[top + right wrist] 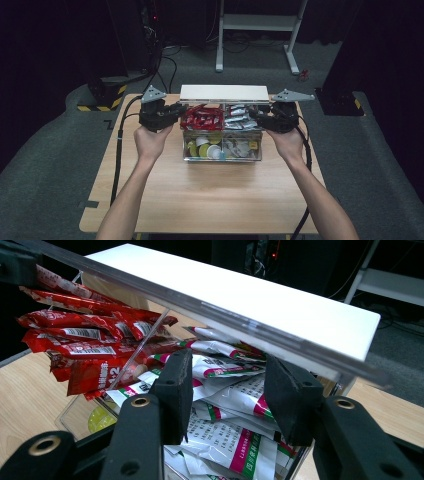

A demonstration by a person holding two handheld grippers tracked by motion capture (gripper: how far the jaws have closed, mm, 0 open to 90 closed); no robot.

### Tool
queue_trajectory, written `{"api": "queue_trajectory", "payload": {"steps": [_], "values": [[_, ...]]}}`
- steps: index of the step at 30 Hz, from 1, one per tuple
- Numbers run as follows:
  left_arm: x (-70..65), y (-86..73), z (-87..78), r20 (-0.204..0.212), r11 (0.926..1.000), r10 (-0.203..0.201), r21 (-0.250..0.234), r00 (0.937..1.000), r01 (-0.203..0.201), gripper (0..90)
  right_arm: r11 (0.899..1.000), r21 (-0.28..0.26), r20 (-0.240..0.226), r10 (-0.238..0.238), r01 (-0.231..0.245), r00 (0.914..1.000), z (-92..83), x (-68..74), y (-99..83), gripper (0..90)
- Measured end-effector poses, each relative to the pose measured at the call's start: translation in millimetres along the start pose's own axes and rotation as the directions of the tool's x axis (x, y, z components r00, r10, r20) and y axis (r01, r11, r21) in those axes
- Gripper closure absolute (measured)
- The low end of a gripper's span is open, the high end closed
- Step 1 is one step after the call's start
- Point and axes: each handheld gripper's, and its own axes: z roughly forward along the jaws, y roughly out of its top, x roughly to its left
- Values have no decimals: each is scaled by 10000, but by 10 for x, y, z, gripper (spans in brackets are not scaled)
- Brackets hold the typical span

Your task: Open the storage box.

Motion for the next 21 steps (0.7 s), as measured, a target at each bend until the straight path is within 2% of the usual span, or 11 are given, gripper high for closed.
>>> {"api": "queue_trajectory", "payload": {"steps": [5, 14, 21], "values": [[-40, 7, 10, -273, 9994, 334, 78, 9991, -332, 768, 10000, 48, 15, 37, -37, 10000, 6, 3, -1, 545], [-96, -16, -2, -698, 9954, 932, 269, 9932, -916, 831, 10000, 23, -8, 86, -86, 10000, 7, 1, 3, 544], [-116, -9, -86, -611, 9946, 1038, -26, 9927, -1042, 858, 10000, 31, -21, 89, -89, 10000, 7, -2, 4, 544]]}}
